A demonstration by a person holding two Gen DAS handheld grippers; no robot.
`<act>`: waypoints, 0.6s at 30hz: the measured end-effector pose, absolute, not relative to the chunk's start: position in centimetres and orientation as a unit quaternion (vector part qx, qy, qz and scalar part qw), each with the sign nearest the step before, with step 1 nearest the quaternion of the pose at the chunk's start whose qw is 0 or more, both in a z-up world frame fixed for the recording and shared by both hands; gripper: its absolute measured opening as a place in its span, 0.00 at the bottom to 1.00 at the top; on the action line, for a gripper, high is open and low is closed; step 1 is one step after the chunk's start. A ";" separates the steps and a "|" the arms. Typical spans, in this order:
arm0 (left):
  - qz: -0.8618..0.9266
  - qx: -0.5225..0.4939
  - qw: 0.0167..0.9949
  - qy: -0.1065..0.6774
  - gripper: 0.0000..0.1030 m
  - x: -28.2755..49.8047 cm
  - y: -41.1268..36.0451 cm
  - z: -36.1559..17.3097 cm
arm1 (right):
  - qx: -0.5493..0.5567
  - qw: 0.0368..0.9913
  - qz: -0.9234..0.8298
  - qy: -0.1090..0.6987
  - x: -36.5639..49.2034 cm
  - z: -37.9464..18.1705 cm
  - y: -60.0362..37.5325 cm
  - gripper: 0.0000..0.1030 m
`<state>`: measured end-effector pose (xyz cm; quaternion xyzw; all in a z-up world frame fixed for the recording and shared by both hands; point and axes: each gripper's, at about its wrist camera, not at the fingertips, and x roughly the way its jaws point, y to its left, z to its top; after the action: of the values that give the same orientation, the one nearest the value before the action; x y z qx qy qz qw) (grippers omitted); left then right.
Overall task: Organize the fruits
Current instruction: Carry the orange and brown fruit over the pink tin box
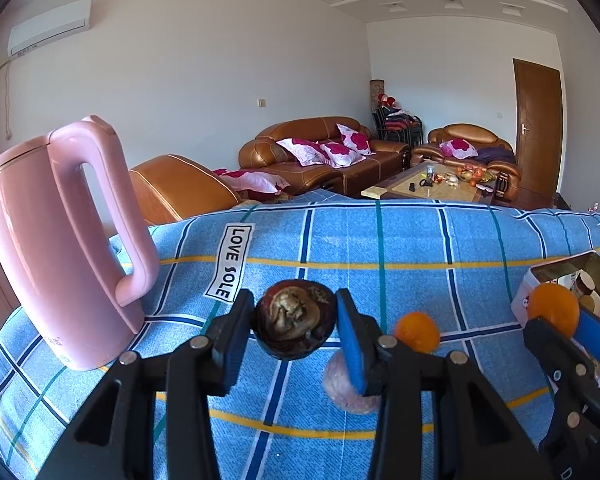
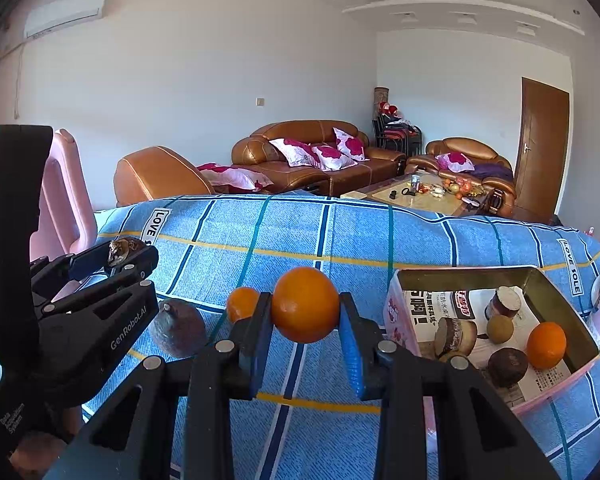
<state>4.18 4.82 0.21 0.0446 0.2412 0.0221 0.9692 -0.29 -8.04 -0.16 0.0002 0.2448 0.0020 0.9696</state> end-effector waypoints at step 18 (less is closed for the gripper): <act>-0.110 -0.032 0.960 0.255 0.42 2.3 4.5 0.1 | 0.015 0.967 0.010 0.255 -1.8 -0.3 -10.2 0.33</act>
<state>2.34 4.53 0.10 -0.0323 0.2551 -0.1095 0.9602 -1.79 -10.21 -0.32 0.0153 0.2548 0.0100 0.9668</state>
